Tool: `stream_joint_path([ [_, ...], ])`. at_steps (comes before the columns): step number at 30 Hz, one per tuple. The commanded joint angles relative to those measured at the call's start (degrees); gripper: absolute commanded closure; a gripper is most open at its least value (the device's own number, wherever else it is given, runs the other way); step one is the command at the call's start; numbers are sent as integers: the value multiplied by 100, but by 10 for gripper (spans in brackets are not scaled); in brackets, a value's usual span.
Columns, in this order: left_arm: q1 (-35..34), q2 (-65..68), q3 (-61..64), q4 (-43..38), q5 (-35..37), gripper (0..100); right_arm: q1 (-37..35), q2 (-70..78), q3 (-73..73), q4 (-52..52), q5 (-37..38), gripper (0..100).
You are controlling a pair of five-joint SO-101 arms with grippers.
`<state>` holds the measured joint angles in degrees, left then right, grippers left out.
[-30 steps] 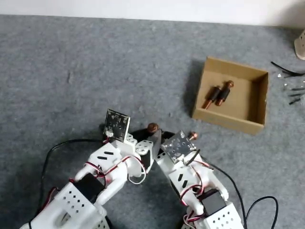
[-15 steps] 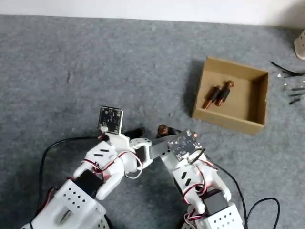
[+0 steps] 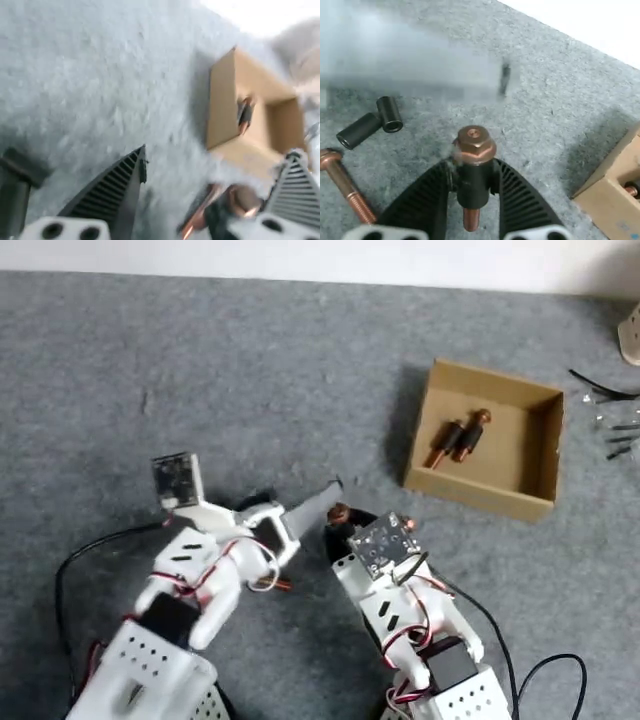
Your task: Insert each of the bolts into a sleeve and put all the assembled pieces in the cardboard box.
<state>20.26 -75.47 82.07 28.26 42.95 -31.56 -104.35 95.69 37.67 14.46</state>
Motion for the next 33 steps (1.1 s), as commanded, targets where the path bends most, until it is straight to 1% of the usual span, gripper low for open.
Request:
stream_joint_path([
  [1, -145, -892, 163, -44, 62, 621, 75, -92, 664, -242, 44, 993],
  [5, 31, -1780, 646, -53, 53, 621, 224, -92, 664, -251, 44, 993],
  [11, 40, -2993, 1218, -53, 44, 621, 224, -92, 664, -251, 44, 993],
  [16, 40, -2879, 1218, -53, 44, 621, 242, -84, 664, -233, 44, 993],
  [21, 40, -2879, 1253, -53, 44, 621, 558, -92, 664, -251, 44, 993],
  [27, 40, -2879, 1262, -53, 26, 621, 602, -92, 655, -251, 35, 993],
  [30, 40, -2879, 1270, -53, -360, 622, 796, -101, 655, -268, 35, 993],
  [33, 31, -2879, 1270, -26, -747, 622, 1332, -101, 637, -268, 18, 993],
])
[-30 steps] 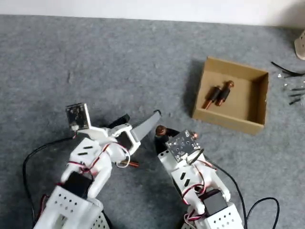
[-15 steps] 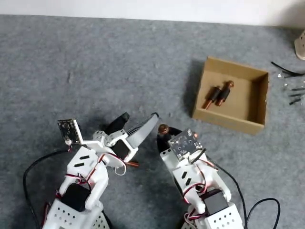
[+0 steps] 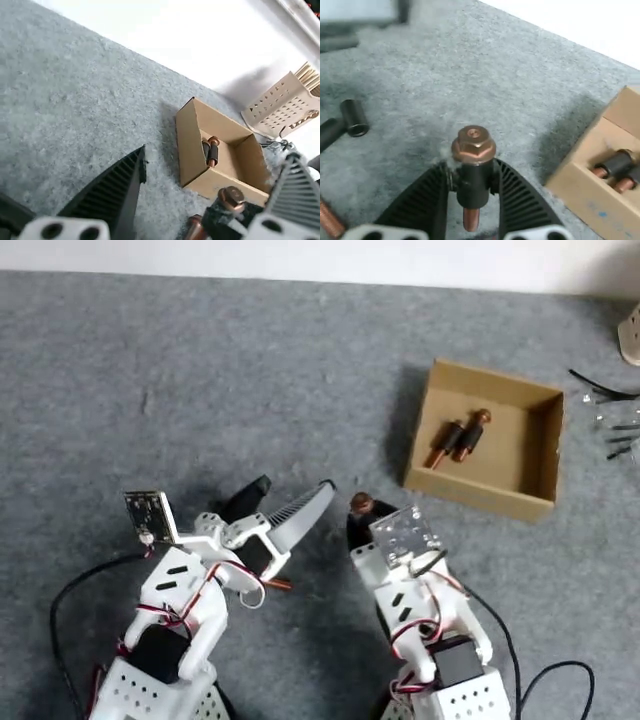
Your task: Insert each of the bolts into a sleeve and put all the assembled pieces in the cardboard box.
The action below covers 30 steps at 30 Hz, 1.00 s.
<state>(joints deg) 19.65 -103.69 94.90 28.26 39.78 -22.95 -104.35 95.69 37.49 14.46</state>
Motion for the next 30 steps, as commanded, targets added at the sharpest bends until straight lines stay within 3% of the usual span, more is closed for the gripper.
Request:
stream_joint_path([
  [1, 92, -40, -13, -26, -624, 622, 646, -101, 637, -251, 18, 993],
  [5, 92, -22, 4, 149, -1319, 704, 919, -101, 637, -251, 9, 993],
  [10, 92, -48, 31, 316, -2743, 994, 1068, -101, 637, -242, 9, 993],
  [14, 84, -13, 48, 360, -3490, 977, 1455, -92, 637, -215, 9, 993],
  [22, -708, -40, 171, 360, -3543, 993, 1947, 303, -66, 22, 422, 994],
  [27, -708, -31, 180, 360, -3543, 993, 1947, 2712, -2044, 48, 378, 993],
  [30, -716, -22, 233, 334, -3552, 993, 2070, 4664, -3776, 75, -18, 993],
])
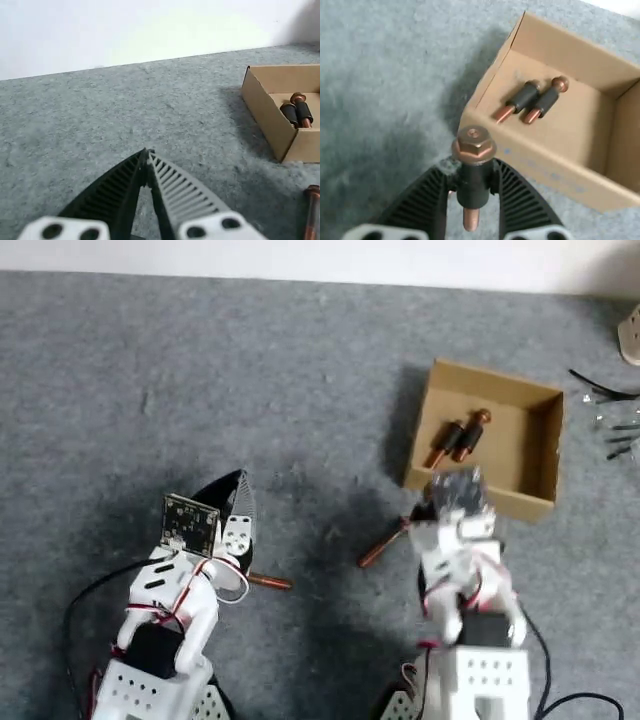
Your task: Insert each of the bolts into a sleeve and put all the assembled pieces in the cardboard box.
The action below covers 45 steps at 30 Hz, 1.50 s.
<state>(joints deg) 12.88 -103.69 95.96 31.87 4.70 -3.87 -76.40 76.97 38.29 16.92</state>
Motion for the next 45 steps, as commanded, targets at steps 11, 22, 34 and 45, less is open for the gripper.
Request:
stream_joint_path([
  [11, -48, -13, 127, 0, -53, 993, 725, 7521, -8224, 2325, -1336, 993],
  [22, -48, -13, 127, 0, -53, 993, 1059, 10730, -11996, 4444, -1732, 988],
  [34, -40, -13, 127, 0, -53, 993, 760, 11547, -13684, 5974, -949, 724],
  [45, -40, -13, 127, 0, -53, 993, 699, 10923, -14826, 6281, -1415, 721],
])
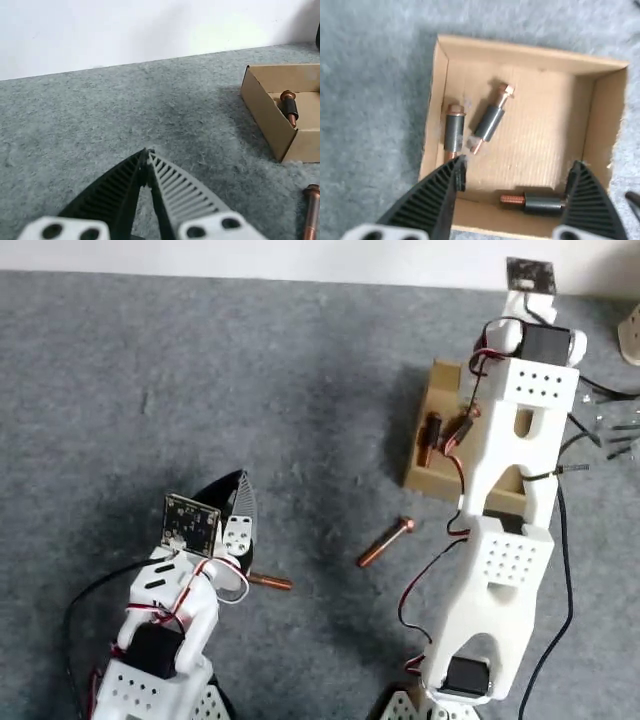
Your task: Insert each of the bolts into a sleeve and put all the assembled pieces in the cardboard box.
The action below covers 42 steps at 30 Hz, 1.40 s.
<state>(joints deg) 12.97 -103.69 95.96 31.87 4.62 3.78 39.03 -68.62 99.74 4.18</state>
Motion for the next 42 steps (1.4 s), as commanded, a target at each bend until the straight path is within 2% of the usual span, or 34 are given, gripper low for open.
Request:
stream_joint_path([
  [1, -48, -13, 127, 0, -44, 993, -119, -840, -233, 136, -158, 721],
  [5, -48, -13, 127, 0, -44, 993, -356, -2026, 567, 136, -176, 721],
  [11, -48, -13, 127, 0, -44, 993, -1138, -4277, 3055, 57, -176, 721],
  [16, -48, -13, 127, 0, -44, 993, -1464, -6352, 5684, -1068, -149, 721],
  [19, -57, -13, 127, 9, -44, 993, -1429, -7653, 7644, -2132, -105, 721],
  [24, -57, -13, 127, 9, -44, 993, -1393, -9719, 10862, -3846, 501, 721],
  [30, -57, -4, 127, 132, -44, 993, -760, -11793, 13613, -5420, 554, 721],
  [35, -57, -4, 127, 413, -44, 993, -277, -13297, 15099, -5587, 554, 721],
  [39, -48, -4, 127, 1354, -44, 993, -268, -14457, 16356, -5587, 554, 721],
  [42, -48, -13, 127, 2048, -53, 993, -242, -14369, 17147, -5613, 554, 721],
])
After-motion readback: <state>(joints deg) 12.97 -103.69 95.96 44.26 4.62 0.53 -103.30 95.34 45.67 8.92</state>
